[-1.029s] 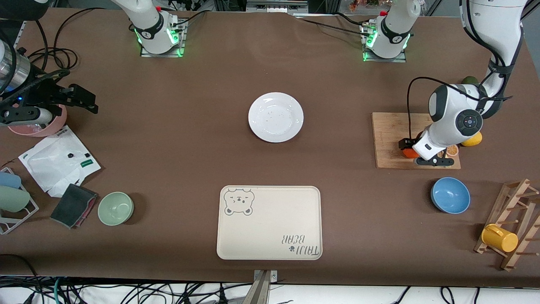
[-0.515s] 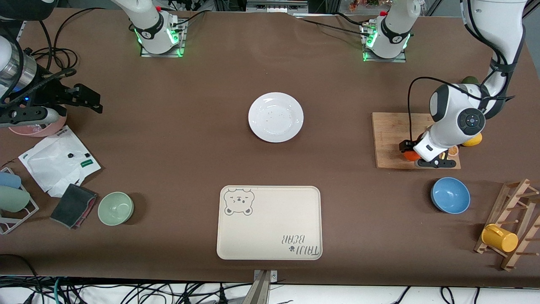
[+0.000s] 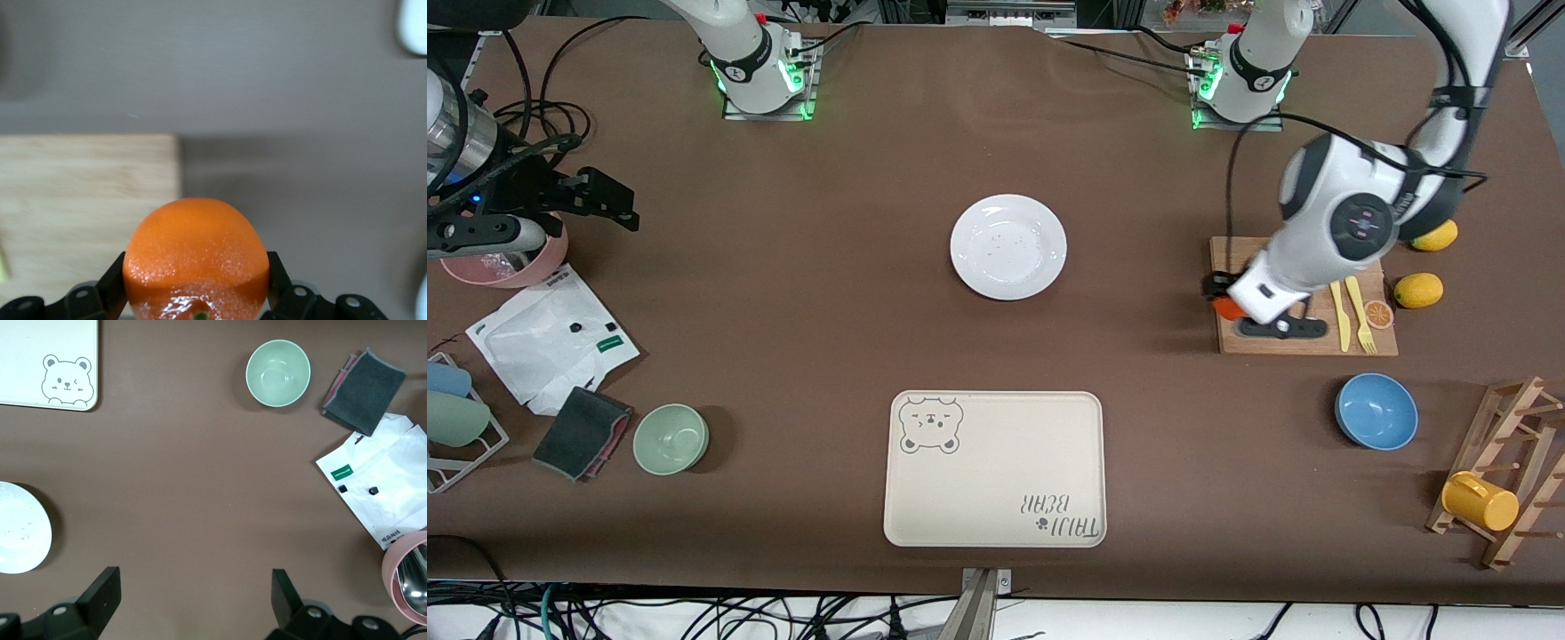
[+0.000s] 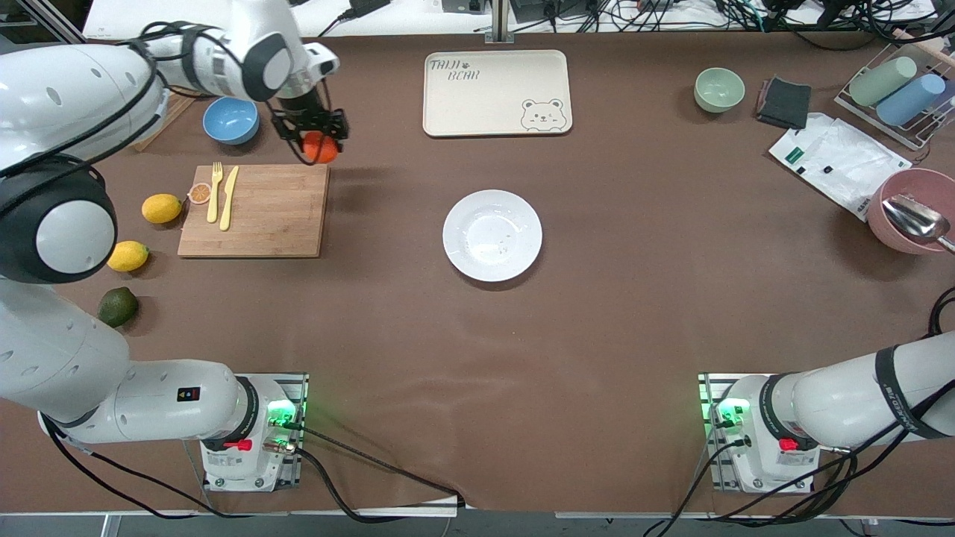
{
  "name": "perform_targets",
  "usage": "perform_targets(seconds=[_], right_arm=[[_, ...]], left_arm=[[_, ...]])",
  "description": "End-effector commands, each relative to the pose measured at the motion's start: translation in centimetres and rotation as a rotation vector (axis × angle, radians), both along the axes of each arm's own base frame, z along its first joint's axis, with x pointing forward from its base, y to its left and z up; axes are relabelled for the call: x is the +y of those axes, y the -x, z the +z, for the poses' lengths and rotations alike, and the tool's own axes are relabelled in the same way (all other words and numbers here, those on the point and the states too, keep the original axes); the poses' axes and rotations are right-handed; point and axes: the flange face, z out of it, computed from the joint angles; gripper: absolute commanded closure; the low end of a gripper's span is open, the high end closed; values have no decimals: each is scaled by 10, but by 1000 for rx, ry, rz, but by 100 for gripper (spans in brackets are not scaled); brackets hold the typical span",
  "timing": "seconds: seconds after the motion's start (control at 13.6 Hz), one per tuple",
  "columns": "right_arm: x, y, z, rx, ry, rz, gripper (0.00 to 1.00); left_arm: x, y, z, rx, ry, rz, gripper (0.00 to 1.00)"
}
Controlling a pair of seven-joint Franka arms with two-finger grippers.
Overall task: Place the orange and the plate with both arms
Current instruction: 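Lift the orange with the left gripper and carry it over the plate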
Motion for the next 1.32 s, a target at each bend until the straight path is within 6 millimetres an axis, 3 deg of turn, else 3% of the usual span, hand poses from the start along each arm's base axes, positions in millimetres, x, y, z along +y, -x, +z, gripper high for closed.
perform_targets(seconds=[0.0,0.22,0.44,0.59,0.81,1.03,1.25], right_arm=[[1,7,7,0,13,-11,0],[1,8,6,9,14,-13,0],[1,8,5,12,14,-13,0],[0,8,5,17,14,-14,0],[-1,8,4,18,15,-15,0],[-2,8,4,18,15,-17,0],[-2,8,6,15,13,-19,0]], left_arm=[[-68,22,7,29,20,96,68],[-161,48,18,58,81,164,67],[-264,89,11,78,105,191,67],[-302,119,-1,74,111,222,67],[-323,134,-46,81,106,211,67],[-326,132,-91,39,77,200,67],[-327,133,-105,45,77,210,62]])
